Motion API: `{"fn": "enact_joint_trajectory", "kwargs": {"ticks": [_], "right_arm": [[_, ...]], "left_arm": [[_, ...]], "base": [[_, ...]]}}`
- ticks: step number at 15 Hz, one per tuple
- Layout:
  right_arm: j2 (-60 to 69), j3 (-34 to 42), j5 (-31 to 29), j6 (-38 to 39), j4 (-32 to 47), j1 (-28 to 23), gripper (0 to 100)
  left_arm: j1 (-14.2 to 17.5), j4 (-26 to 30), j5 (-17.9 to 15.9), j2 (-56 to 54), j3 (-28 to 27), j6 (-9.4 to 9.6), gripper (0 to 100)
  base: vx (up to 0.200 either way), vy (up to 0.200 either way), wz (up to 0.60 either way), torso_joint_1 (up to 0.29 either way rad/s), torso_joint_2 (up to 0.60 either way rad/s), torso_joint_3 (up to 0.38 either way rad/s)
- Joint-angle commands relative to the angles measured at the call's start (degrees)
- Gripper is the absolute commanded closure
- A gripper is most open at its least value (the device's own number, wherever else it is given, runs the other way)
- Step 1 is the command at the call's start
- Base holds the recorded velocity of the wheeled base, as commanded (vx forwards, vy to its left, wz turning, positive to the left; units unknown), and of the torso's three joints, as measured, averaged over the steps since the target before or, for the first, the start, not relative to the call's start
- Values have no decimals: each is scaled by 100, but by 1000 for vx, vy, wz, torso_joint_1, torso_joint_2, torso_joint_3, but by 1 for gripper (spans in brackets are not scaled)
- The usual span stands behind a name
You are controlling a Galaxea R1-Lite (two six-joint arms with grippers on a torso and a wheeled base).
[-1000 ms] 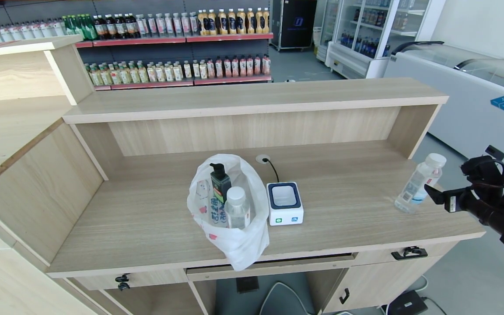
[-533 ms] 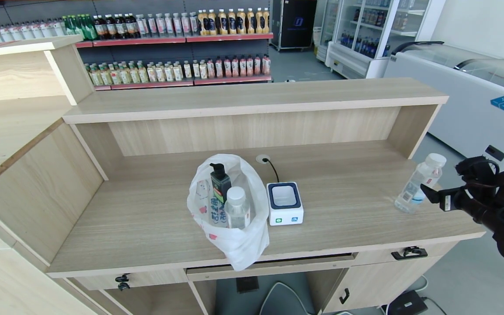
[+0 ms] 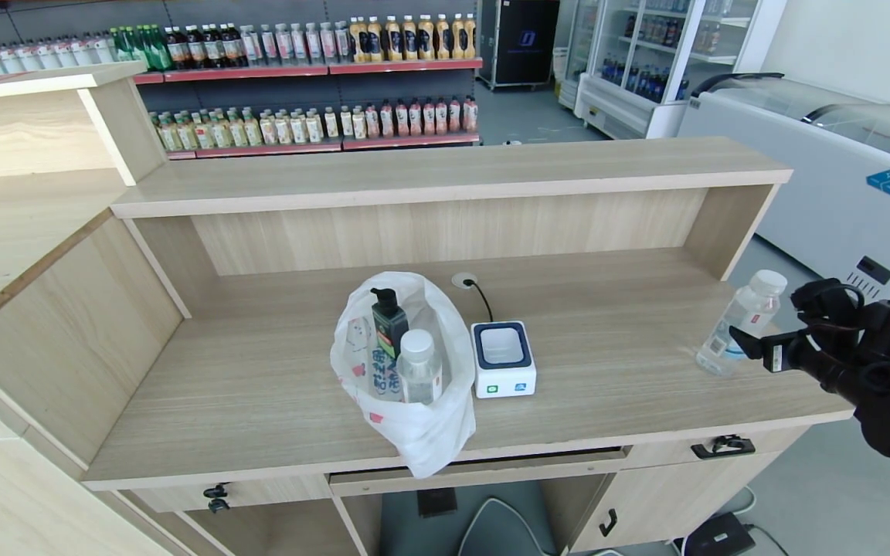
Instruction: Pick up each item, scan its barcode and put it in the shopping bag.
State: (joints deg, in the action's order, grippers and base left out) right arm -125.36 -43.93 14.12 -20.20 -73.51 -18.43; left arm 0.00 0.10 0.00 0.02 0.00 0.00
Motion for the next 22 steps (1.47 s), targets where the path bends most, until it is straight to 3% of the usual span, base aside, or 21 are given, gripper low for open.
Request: {"fn": "enact_joint_trajectory", "kwargs": {"ticks": [1,11,18,19,22], "right_arm": [[-94,-36,12,-2,3,59,0],[-604,-1135,30,148,504,367,0],[-736,-1179,39,456,487,446,0],[-736,-1232,39,508,478,463,100],[-745,-1346,39,499,513,463,100]], "left_arm": [[0,-1,0,-2,0,0,0],[0,-1,0,-2,0,0,0],[0,-1,0,-2,0,0,0],[0,-1,0,-2,0,0,0],[0,-1,0,-2,0,0,0]], "base": [[0,0,0,0,0,0],[0,0,0,0,0,0],[0,0,0,0,0,0],[0,0,0,0,0,0],[0,0,0,0,0,0]]}}
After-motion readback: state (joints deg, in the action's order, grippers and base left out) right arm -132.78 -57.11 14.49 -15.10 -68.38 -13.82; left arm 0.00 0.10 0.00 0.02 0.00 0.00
